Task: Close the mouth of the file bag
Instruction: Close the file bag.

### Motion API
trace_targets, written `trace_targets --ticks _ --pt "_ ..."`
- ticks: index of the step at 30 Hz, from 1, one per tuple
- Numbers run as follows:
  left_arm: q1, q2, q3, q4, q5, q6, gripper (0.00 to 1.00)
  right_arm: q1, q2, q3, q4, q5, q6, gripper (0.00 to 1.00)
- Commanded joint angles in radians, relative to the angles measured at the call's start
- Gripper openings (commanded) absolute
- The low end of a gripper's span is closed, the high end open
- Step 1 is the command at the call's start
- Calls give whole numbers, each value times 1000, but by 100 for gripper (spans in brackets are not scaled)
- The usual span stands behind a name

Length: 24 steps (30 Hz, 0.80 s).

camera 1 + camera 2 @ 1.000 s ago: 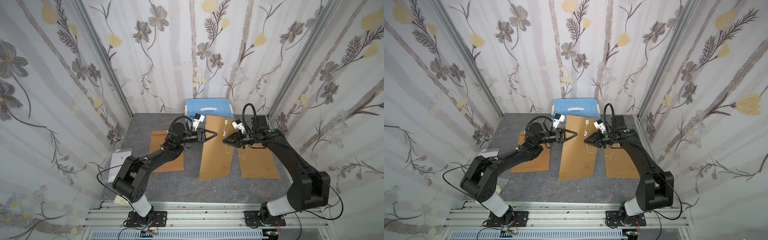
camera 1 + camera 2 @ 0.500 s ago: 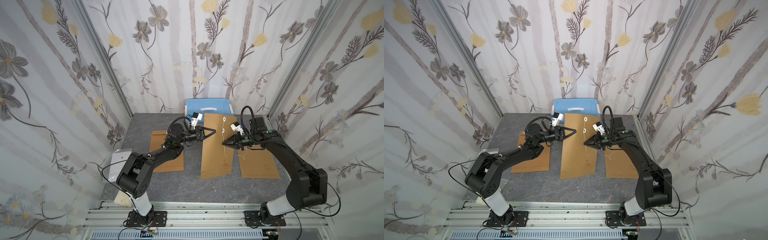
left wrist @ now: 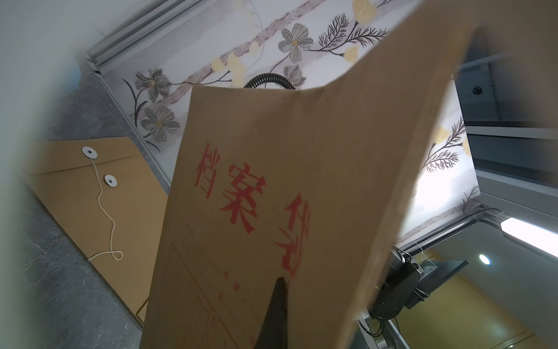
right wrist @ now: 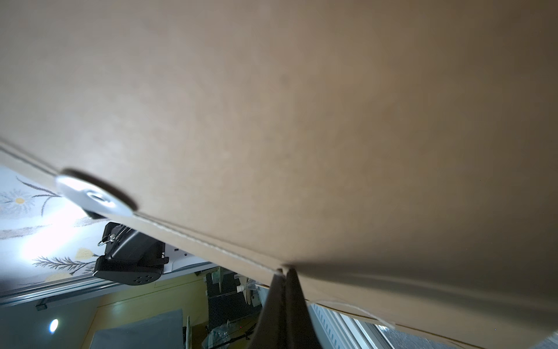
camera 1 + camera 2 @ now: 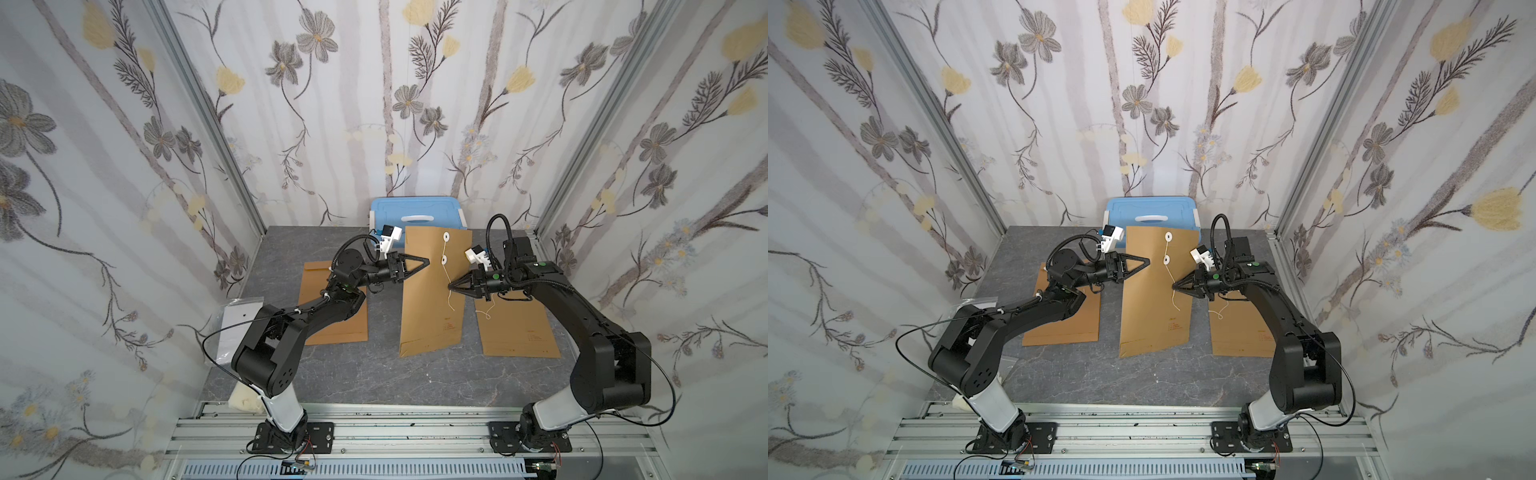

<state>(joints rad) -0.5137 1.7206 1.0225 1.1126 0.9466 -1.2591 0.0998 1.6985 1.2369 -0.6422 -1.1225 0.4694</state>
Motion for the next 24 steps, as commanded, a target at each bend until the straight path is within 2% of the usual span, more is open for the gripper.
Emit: trace_targets --ticks 1,8,20,24 --pt "7 -16 -13 79 23 -26 0 -29 -9 32 -27 -20 -23 0" --pt "12 -29 -20 24 41 17 0 -68 -26 121 -122 25 -13 0" --pt "-3 -85 -45 -144 61 155 0 -64 1 356 -309 135 -9 0" --pt "-7 -90 -50 -132 67 159 0 -50 19 425 -346 154 1 0"
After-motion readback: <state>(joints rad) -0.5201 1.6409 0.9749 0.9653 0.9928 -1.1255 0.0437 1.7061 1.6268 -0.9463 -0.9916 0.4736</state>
